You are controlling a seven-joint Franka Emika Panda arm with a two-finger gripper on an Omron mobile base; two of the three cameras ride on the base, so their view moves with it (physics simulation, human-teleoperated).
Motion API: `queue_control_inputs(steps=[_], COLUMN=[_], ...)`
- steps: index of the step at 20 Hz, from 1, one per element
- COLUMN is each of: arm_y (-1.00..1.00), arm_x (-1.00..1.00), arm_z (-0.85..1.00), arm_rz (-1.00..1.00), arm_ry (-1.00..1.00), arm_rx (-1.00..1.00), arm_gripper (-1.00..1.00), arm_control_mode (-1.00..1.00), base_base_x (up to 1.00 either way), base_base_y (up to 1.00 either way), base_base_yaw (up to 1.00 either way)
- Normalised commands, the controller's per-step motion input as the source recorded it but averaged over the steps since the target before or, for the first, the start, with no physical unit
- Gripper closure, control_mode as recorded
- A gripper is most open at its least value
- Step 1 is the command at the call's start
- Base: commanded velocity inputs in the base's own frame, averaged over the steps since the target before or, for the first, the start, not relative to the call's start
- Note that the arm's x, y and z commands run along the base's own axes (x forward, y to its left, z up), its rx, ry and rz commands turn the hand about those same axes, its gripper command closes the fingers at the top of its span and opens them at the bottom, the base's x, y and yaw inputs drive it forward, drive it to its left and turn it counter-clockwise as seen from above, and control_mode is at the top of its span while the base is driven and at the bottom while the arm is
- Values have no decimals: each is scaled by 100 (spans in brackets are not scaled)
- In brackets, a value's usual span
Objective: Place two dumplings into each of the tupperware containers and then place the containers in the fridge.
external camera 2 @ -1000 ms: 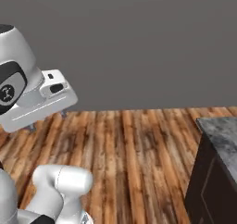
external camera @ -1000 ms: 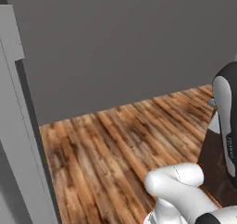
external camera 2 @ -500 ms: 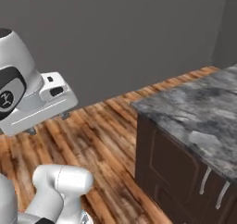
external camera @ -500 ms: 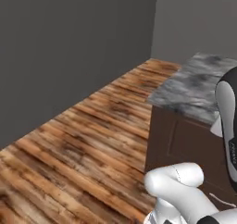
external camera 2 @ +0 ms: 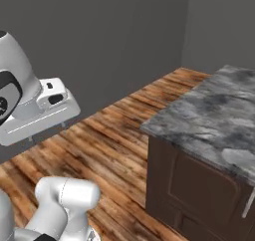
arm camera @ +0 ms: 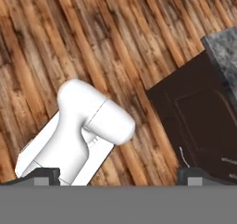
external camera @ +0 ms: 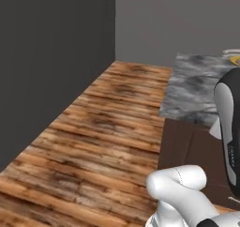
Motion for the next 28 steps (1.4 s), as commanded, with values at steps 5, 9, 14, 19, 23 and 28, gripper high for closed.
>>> queue_control_inputs(steps=[5, 9, 14, 19, 23, 28], arm_y=[0, 0, 0, 0, 0, 0], arm_x=[0, 0, 0, 0, 0, 0], arm_z=[0, 0, 0, 0, 0, 0], arm_rz=[0, 0, 0, 0, 0, 0], arm_ry=[0, 0, 0, 0, 0, 0], arm_rx=[0, 0, 0, 0, 0, 0], arm_gripper=[-100, -100, -100, -100, -100, -100], arm_control_mode=[100, 100, 100, 100, 100, 100], base_base_x=[100, 100, 100, 100, 100, 100], base_base_y=[100, 100, 100, 100, 100, 92], base_base_yaw=[-39, -42, -50, -47, -35, -19])
